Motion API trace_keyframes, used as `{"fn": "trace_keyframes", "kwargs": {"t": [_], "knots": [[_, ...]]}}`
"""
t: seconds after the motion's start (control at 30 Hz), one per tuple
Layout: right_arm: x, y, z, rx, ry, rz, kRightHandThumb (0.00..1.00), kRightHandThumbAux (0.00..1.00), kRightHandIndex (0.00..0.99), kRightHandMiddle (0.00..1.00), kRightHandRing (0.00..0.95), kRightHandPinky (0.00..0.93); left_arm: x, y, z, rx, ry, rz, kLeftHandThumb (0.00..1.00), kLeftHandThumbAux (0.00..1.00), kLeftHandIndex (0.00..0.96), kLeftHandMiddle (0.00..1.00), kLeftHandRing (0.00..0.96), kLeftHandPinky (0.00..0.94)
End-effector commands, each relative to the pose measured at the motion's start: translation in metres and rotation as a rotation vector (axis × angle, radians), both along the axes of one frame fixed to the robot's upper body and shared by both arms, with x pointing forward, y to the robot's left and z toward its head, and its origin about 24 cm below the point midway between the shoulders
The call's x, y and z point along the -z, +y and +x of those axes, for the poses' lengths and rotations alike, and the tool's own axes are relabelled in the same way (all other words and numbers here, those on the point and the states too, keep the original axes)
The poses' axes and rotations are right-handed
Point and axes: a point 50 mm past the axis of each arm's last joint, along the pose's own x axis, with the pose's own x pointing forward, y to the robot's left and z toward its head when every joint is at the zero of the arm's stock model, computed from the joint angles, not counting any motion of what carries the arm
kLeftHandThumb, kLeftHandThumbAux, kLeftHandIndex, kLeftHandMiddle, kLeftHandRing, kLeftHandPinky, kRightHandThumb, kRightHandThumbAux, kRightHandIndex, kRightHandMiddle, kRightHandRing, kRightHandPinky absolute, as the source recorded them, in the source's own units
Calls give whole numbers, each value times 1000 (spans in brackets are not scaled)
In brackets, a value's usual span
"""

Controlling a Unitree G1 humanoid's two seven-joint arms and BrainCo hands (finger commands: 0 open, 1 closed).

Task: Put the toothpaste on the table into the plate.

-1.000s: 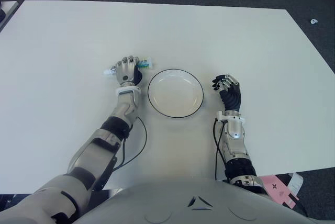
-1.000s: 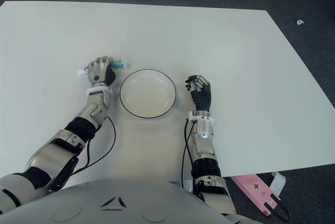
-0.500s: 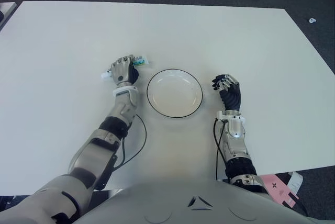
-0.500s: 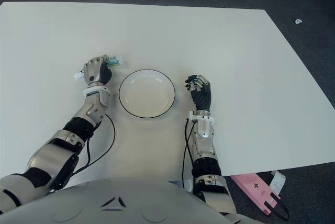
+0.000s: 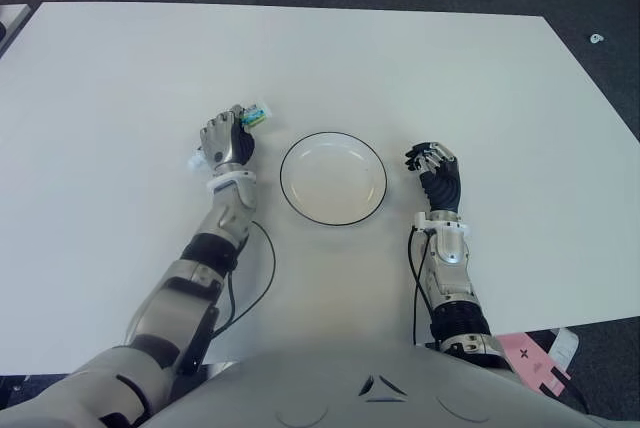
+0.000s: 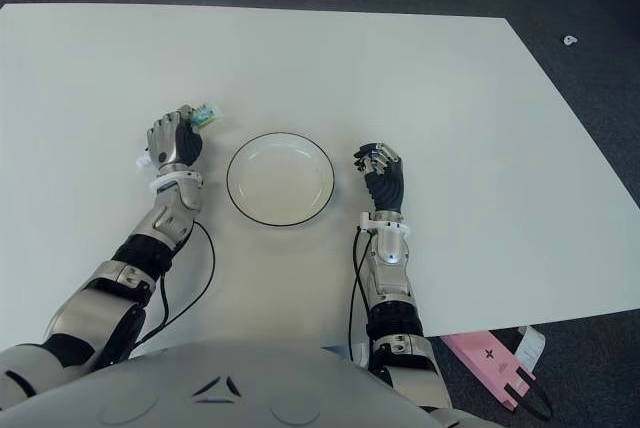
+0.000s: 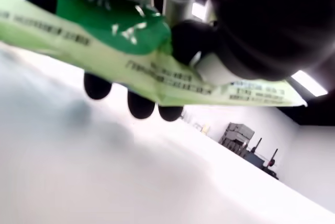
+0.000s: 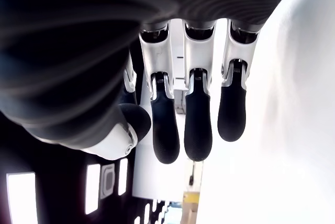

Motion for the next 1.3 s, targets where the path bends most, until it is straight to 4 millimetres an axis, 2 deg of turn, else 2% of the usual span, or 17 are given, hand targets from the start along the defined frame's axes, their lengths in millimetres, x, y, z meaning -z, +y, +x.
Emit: {"fn": "trace_keyframes", "kwargs": {"t": [0.03,0.4,0.6,0.87,1.0,1.3], "knots": [[28,-1,-19,24,136,30,712,727,431,518,516,502,25,17,-39,-47,57,-6,853,668,400,546,874,871],[28,0,-18,19,139,30,712,727,431,517,519,508,-2,11,-42,57,-118,-25,852,669,397,542,882,877],[27,1,-17,13,130,38,712,727,431,517,514,506,-24,9,-38,171,-184,63,852,667,405,552,903,896],[28,1,-16,14,137,35,713,727,431,514,511,502,-42,6,-35,362,-221,64,854,665,414,552,924,906],[28,2,-15,12,136,37,713,727,431,512,511,501,-57,0,-30,451,-258,61,855,664,417,547,927,898],[27,3,-15,8,126,40,713,726,430,514,518,507,-75,-10,-27,611,-354,82,857,663,414,543,917,887]]}}
